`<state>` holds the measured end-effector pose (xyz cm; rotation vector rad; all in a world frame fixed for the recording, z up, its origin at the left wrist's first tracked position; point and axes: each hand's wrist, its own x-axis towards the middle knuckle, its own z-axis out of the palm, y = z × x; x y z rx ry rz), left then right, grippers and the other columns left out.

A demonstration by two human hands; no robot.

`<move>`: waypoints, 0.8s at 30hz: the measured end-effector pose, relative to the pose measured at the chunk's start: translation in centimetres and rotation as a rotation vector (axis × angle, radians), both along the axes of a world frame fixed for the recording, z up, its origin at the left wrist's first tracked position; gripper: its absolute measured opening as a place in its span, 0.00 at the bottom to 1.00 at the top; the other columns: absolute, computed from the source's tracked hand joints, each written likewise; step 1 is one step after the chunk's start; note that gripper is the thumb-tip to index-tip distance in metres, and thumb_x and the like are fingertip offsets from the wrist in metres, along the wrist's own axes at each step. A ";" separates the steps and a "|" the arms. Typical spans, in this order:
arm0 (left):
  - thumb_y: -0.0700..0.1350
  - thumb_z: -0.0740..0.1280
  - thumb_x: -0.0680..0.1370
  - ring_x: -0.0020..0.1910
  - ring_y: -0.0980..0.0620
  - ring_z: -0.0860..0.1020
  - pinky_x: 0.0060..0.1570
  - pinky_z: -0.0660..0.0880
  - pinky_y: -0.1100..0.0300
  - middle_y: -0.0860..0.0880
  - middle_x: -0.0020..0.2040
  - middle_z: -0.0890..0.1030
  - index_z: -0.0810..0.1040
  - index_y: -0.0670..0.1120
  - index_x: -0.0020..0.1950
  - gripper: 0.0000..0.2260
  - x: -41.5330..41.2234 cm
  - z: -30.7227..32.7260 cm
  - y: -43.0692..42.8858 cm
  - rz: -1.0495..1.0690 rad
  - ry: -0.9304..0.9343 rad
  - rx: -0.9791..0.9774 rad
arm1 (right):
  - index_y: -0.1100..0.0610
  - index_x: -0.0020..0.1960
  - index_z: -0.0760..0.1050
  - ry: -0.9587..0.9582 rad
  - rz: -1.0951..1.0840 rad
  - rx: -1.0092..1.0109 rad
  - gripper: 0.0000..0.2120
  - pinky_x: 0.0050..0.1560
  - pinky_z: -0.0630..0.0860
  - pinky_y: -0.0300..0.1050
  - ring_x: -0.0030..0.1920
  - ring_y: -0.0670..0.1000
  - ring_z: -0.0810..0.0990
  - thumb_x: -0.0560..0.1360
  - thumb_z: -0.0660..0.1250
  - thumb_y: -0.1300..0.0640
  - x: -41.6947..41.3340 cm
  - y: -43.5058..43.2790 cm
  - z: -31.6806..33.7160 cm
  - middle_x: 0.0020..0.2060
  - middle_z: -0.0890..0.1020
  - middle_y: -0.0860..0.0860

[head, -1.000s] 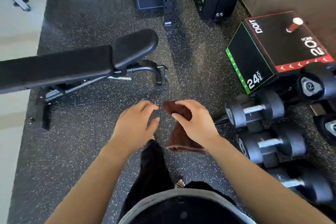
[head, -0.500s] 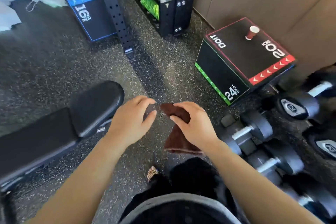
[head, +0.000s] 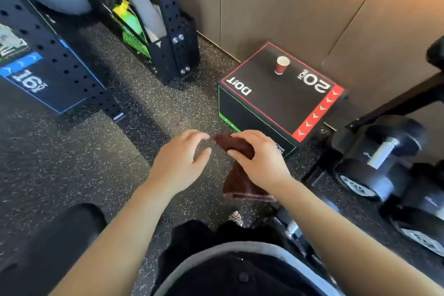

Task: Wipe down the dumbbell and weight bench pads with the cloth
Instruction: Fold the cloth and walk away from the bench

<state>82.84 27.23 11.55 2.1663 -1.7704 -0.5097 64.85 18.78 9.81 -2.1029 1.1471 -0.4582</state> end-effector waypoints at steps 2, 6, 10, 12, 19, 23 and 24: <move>0.54 0.57 0.79 0.61 0.57 0.70 0.53 0.67 0.61 0.56 0.65 0.71 0.70 0.53 0.66 0.16 0.4 0.2 -3.4 -0.016 0.002 -0.006 | 0.50 0.60 0.76 0.012 -0.022 0.001 0.16 0.63 0.68 0.50 0.58 0.54 0.74 0.73 0.70 0.50 0.1 -3.1 0.1 0.57 0.78 0.46; 0.54 0.57 0.79 0.61 0.57 0.70 0.53 0.65 0.62 0.56 0.65 0.71 0.70 0.52 0.66 0.16 1.6 -0.4 -9.5 -0.061 -0.003 0.010 | 0.51 0.59 0.77 -0.005 -0.051 -0.008 0.15 0.62 0.69 0.46 0.57 0.51 0.75 0.73 0.70 0.51 1.2 -8.9 -0.4 0.56 0.79 0.46; 0.54 0.57 0.79 0.60 0.56 0.71 0.54 0.70 0.58 0.56 0.65 0.70 0.70 0.52 0.66 0.16 4.0 -1.6 -16.5 -0.090 0.021 0.044 | 0.51 0.58 0.78 0.008 -0.086 0.000 0.15 0.59 0.66 0.38 0.56 0.48 0.75 0.72 0.71 0.51 3.5 -14.9 -1.6 0.54 0.79 0.45; 0.54 0.57 0.79 0.58 0.55 0.73 0.51 0.71 0.57 0.56 0.66 0.70 0.69 0.53 0.66 0.16 5.5 -2.2 -20.3 -0.099 0.041 0.054 | 0.50 0.57 0.78 0.014 -0.106 0.005 0.14 0.58 0.65 0.36 0.56 0.48 0.75 0.72 0.71 0.51 5.1 -18.3 -2.2 0.54 0.79 0.44; 0.53 0.58 0.79 0.53 0.55 0.73 0.47 0.69 0.60 0.55 0.64 0.72 0.71 0.51 0.65 0.15 11.2 -2.7 -33.2 -0.154 0.023 0.079 | 0.50 0.58 0.77 0.045 -0.148 0.025 0.14 0.60 0.67 0.42 0.57 0.51 0.74 0.73 0.70 0.50 10.6 -29.8 -2.5 0.54 0.79 0.45; 0.53 0.58 0.79 0.57 0.55 0.73 0.51 0.70 0.60 0.55 0.63 0.72 0.71 0.51 0.64 0.15 14.1 -3.3 -37.6 -0.168 0.027 0.083 | 0.51 0.59 0.77 0.069 -0.160 0.042 0.15 0.62 0.67 0.44 0.58 0.52 0.74 0.73 0.71 0.50 12.8 -34.5 -3.4 0.56 0.78 0.47; 0.53 0.57 0.79 0.58 0.56 0.72 0.52 0.69 0.60 0.55 0.63 0.73 0.72 0.51 0.64 0.15 14.7 -3.8 -38.4 -0.161 0.006 0.076 | 0.51 0.59 0.77 0.063 -0.159 0.052 0.16 0.62 0.67 0.43 0.58 0.52 0.74 0.72 0.71 0.50 13.4 -35.6 -3.8 0.56 0.78 0.46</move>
